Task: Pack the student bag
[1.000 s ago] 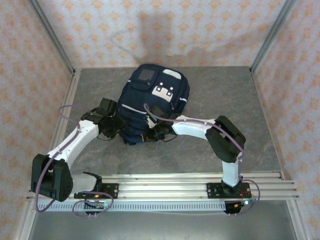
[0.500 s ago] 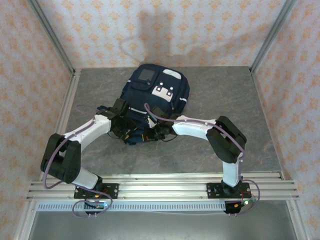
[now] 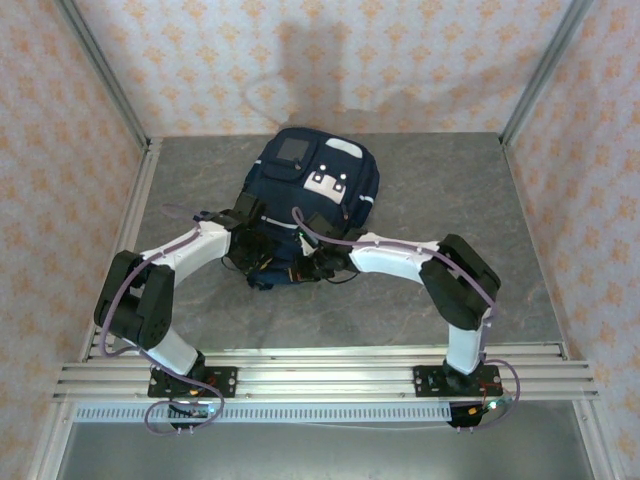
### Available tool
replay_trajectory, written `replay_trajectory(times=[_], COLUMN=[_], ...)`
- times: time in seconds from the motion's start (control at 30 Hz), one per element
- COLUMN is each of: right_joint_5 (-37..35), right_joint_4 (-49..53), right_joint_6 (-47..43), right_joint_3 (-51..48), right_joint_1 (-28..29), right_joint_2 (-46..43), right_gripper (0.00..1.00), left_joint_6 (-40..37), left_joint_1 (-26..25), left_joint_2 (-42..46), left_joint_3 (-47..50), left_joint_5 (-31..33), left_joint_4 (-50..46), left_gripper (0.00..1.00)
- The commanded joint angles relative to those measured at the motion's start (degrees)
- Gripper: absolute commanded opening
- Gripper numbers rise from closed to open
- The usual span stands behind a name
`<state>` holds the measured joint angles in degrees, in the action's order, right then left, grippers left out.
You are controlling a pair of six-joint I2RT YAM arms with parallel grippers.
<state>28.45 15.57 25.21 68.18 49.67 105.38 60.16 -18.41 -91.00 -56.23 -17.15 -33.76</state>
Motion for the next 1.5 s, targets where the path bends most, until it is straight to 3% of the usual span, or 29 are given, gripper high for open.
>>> replay_trajectory(times=[0.0, 0.3, 0.47, 0.57, 0.67, 0.93, 1.0, 1.1, 1.2, 1.47], right_joint_5=[-5.55, 0.18, -0.01, 0.98, 3.19, 2.24, 3.39, 5.82, 6.98, 11.15], right_joint_4=[3.85, -0.24, -0.94, -2.75, -4.40, -1.39, -1.78, -2.16, -2.07, -7.35], right_joint_6=[-1.28, -2.23, -2.44, -2.15, -1.43, -3.80, -3.21, -1.38, 0.61, 6.18], right_joint_3=[-3.23, -5.24, -4.99, -6.08, -7.18, -9.95, -10.23, -9.21, -7.38, -4.17], right_joint_1=[-1.83, -2.47, -2.65, -2.73, -3.04, -3.53, -3.58, -3.66, -3.79, -3.81], right_joint_2=[-3.52, -4.14, -4.17, -5.77, -7.86, -16.41, -17.23, -15.21, -11.47, -4.59], right_gripper=[0.00, 0.00, 0.00, 0.19, 0.29, 0.27, 0.31, 0.42, 0.46, 0.43], left_joint_6=[-0.48, -0.66, -0.82, -0.92, -0.86, -1.16, -1.04, -1.10, -1.10, -1.33], left_joint_1=[0.05, -0.54, -0.75, -0.75, -0.83, -0.78, -0.83, -0.83, -0.81, -0.79], left_joint_2=[0.55, 1.20, 1.96, 2.43, 2.93, 2.91, 2.63, 2.25, 2.07, 1.94], left_joint_3=[-0.12, -0.33, -0.21, -0.24, -0.35, -0.97, -0.91, -0.87, -0.92, -0.56], left_joint_5=[4.23, 0.98, 0.53, 0.12, -0.08, -0.25, -0.51, -0.74, -0.72, -0.61], left_joint_4=[-1.41, 0.36, 0.27, -0.04, 0.03, -0.49, -0.17, 0.01, 0.08, 0.08], left_gripper=[0.00, 0.00, 0.00, 0.00, 0.00, 0.00, 0.00, 0.00, 0.00, 0.00])
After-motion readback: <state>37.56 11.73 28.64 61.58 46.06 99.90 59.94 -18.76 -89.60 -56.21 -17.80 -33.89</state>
